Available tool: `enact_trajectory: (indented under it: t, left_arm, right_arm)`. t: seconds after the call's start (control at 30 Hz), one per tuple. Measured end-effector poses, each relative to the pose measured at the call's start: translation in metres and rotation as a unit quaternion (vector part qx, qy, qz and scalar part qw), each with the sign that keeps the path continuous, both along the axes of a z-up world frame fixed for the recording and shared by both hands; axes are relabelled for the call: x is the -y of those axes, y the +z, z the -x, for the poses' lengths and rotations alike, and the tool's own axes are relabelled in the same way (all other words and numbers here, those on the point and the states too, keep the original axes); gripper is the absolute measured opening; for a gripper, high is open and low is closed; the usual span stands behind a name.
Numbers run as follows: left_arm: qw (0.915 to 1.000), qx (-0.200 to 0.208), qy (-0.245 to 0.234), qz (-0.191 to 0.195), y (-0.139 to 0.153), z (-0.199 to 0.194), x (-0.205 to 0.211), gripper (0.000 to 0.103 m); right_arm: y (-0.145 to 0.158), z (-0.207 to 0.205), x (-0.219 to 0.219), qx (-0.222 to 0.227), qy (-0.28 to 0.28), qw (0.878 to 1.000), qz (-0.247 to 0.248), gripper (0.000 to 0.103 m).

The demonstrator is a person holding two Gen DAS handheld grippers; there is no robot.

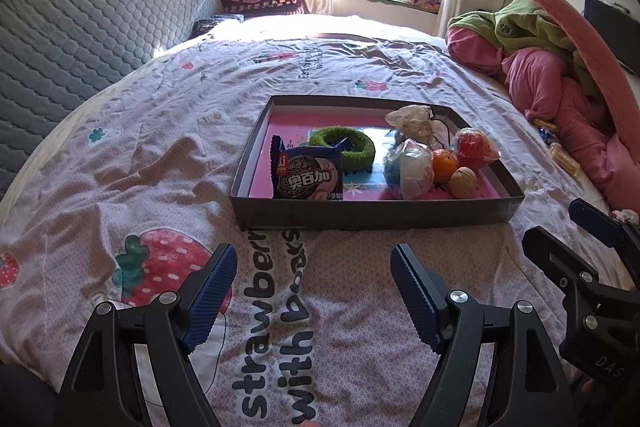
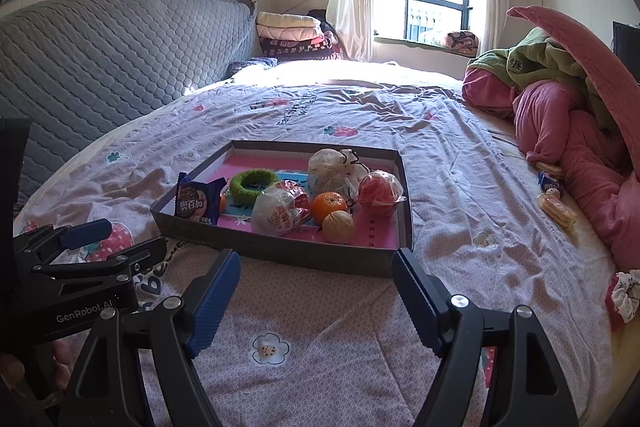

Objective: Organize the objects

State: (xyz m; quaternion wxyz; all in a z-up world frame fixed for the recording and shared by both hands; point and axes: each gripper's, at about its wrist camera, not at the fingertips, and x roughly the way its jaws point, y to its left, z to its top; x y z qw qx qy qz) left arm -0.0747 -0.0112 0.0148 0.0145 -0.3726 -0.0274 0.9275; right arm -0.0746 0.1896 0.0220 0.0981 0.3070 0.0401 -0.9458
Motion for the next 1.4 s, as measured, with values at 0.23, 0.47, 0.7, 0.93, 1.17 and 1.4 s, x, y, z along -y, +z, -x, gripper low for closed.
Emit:
enact_trajectory:
  t: [0.23, 0.47, 0.7, 0.93, 1.17, 1.4]
  left_arm:
    - [0.9998, 0.022, -0.001, -0.004, -0.012, -0.002, 0.0, 0.08]
    - [0.9995, 0.031, 0.003, -0.007, -0.018, -0.009, 0.0, 0.08]
    - [0.9991, 0.042, 0.001, -0.007, -0.025, -0.016, -0.002, 0.08]
    - [0.9986, 0.052, -0.006, 0.004, -0.033, -0.022, -0.007, 0.08]
    - [0.9981, 0.059, -0.011, 0.014, -0.042, -0.028, -0.01, 0.08]
    - [0.9986, 0.047, -0.014, 0.016, -0.046, -0.027, -0.011, 0.08]
  right_arm:
    - [-0.012, -0.005, 0.0, 0.014, -0.001, 1.0, -0.003, 0.078]
    - [-0.02, -0.014, -0.005, 0.031, -0.007, 0.999, 0.005, 0.078]
    - [-0.031, -0.021, -0.009, 0.052, -0.01, 0.999, 0.012, 0.078]
    - [-0.039, -0.028, -0.012, 0.059, -0.015, 0.998, 0.014, 0.078]
    - [-0.047, -0.036, -0.007, 0.065, -0.008, 0.998, 0.011, 0.078]
    - [-0.056, -0.036, -0.008, 0.076, -0.013, 0.997, 0.014, 0.078]
